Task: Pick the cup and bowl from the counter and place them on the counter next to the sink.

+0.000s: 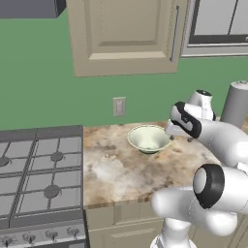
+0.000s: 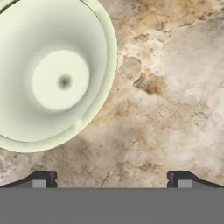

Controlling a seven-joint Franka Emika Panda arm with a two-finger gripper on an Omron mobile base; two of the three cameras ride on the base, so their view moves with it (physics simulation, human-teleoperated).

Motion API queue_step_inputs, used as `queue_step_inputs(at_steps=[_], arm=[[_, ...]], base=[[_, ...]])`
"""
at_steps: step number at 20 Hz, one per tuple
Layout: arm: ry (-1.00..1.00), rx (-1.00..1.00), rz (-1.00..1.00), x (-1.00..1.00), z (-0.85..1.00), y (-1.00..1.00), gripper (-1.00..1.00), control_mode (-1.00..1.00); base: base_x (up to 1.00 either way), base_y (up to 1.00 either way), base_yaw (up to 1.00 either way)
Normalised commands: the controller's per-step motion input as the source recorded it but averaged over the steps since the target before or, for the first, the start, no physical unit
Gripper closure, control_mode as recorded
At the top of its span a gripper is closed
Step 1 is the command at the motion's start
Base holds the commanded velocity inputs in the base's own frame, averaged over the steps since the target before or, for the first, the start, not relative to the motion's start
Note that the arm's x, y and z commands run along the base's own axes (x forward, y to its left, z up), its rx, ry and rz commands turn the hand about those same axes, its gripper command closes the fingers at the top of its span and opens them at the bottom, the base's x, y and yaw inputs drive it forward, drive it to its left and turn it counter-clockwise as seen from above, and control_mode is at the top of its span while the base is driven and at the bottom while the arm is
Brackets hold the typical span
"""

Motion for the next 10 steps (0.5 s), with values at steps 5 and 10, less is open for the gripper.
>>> queue_step_inputs(at_steps=[5, 10], arm=[[0.00, 0.00, -0.01, 0.39, -0.14, 0.31, -1.00, -1.00], [-0.01, 0.00, -0.02, 0.51, -0.06, 0.19, -1.00, -1.00]], base=[[0.00, 0.00, 0.00], [0.00, 0.00, 0.00]])
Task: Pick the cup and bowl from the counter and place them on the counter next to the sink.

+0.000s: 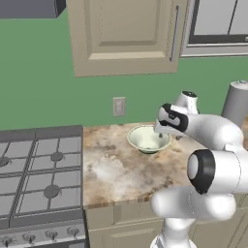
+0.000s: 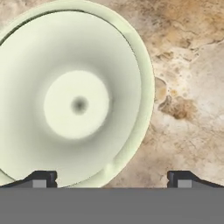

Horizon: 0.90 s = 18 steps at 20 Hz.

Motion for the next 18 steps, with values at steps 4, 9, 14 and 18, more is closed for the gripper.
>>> queue_step_inputs(at_steps=[4, 9, 14, 18], arm=[[-0.01, 0.03, 0.00, 0.42, 0.00, -0.02, -1.00, -1.00], [0.00, 0.06, 0.00, 0.17, 0.00, -0.28, -1.00, -1.00], [0.00, 0.05, 0.00, 0.00, -0.02, -0.31, -1.00, -1.00], [0.00, 0.01, 0.00, 0.00, -0.06, -0.06, -1.00, -1.00]], base=[[0.00, 0.00, 0.00], [0.00, 0.00, 0.00], [0.00, 0.00, 0.00], [0.00, 0.00, 0.00]])
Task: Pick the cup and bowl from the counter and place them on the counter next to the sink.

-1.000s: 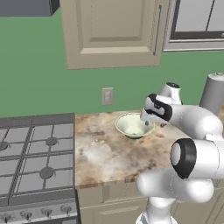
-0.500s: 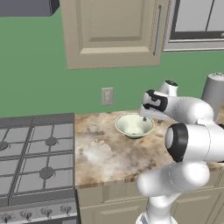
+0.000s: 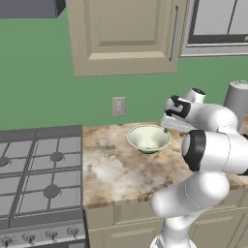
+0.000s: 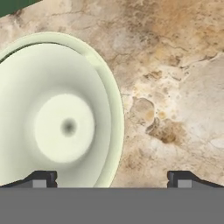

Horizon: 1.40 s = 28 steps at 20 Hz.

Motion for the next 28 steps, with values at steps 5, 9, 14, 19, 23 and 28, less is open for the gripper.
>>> queue_step_inputs(at_steps=[5, 9, 14, 19, 23, 28], arm=[[0.00, 0.00, 0.00, 0.01, -0.30, 0.06, -1.00, -1.00], [-0.02, 0.00, 0.00, 0.09, -0.41, 0.10, -1.00, -1.00], [-0.02, 0.00, 0.00, 0.09, -0.22, 0.12, -1.00, -1.00], [0.00, 0.00, 0.00, 0.08, -0.04, 0.14, -1.00, -1.00], [0.00, 0.00, 0.00, 0.00, 0.00, 0.11, -1.00, -1.00], [0.00, 0.00, 0.00, 0.00, 0.00, 0.00, -1.00, -1.00]], base=[[0.00, 0.00, 0.00], [0.00, 0.00, 0.00], [0.00, 0.00, 0.00], [0.00, 0.00, 0.00], [0.00, 0.00, 0.00], [0.00, 0.00, 0.00]])
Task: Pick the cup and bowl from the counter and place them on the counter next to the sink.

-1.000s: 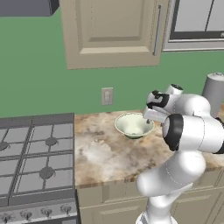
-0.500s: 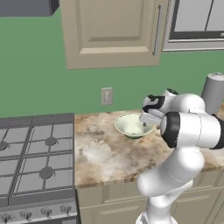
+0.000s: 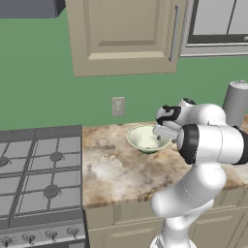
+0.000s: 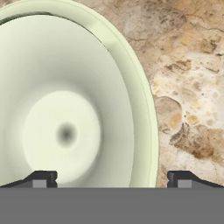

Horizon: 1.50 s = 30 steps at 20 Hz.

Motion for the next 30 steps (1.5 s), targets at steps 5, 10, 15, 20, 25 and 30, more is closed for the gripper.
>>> queue_step_inputs(at_steps=[5, 10, 15, 20, 25, 30], arm=[[0.00, 0.00, 0.00, 0.00, 0.00, 0.00, 1.00, -1.00], [0.00, 0.00, 0.00, 0.00, 0.00, 0.00, 1.00, -1.00], [0.00, 0.00, 0.00, 0.00, 0.00, 0.02, 1.00, -1.00], [0.00, 0.00, 0.00, -0.14, 0.01, 0.00, 1.00, -1.00], [0.00, 0.02, 0.01, -0.48, 0.02, -0.04, 1.00, -1.00], [0.00, 0.15, 0.02, -0.22, 0.05, -0.12, 1.00, -1.00]], base=[[0.00, 0.00, 0.00], [0.00, 0.00, 0.00], [0.00, 0.00, 0.00], [0.00, 0.00, 0.00], [0.00, 0.00, 0.00], [0.00, 0.00, 0.00]])
